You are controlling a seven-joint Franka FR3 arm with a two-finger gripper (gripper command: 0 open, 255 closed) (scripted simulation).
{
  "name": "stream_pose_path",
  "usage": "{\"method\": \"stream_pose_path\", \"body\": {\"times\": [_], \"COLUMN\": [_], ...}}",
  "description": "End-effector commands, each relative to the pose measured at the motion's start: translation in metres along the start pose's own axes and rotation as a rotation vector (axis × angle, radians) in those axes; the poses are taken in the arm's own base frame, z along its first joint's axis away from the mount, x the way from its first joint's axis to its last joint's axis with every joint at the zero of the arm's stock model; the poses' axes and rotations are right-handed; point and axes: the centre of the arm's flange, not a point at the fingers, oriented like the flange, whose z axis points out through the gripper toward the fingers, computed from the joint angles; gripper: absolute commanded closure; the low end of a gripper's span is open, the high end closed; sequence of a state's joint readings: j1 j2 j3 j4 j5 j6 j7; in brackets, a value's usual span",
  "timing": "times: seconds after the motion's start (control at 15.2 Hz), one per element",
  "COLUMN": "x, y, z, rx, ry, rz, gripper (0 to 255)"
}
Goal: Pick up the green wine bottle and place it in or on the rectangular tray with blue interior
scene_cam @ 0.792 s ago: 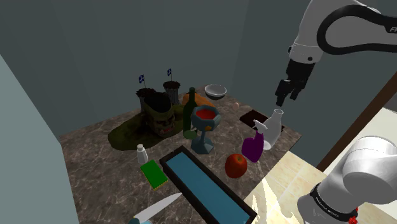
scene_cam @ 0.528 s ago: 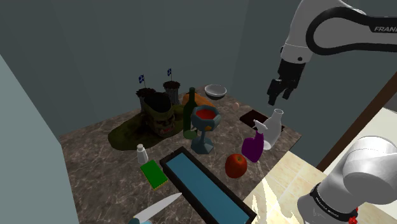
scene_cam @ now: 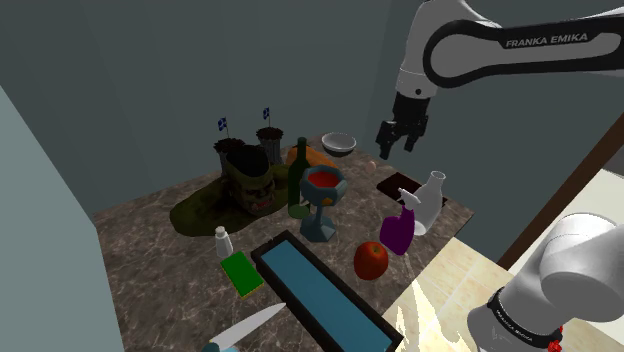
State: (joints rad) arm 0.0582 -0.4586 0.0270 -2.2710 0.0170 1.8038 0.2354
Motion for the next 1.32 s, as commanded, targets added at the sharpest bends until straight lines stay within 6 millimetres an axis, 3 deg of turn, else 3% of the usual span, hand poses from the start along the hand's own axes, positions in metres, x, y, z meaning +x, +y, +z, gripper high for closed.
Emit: {"method": "stream_pose_path", "body": {"times": [0.0,1.25], "x": [0.025,0.231], "y": [-0.014,-0.136], "z": [0.004,0.031], "rx": [0.004,0.033], "ry": [0.006,0.063], "rz": [0.006,0.061], "gripper": [0,0]}}
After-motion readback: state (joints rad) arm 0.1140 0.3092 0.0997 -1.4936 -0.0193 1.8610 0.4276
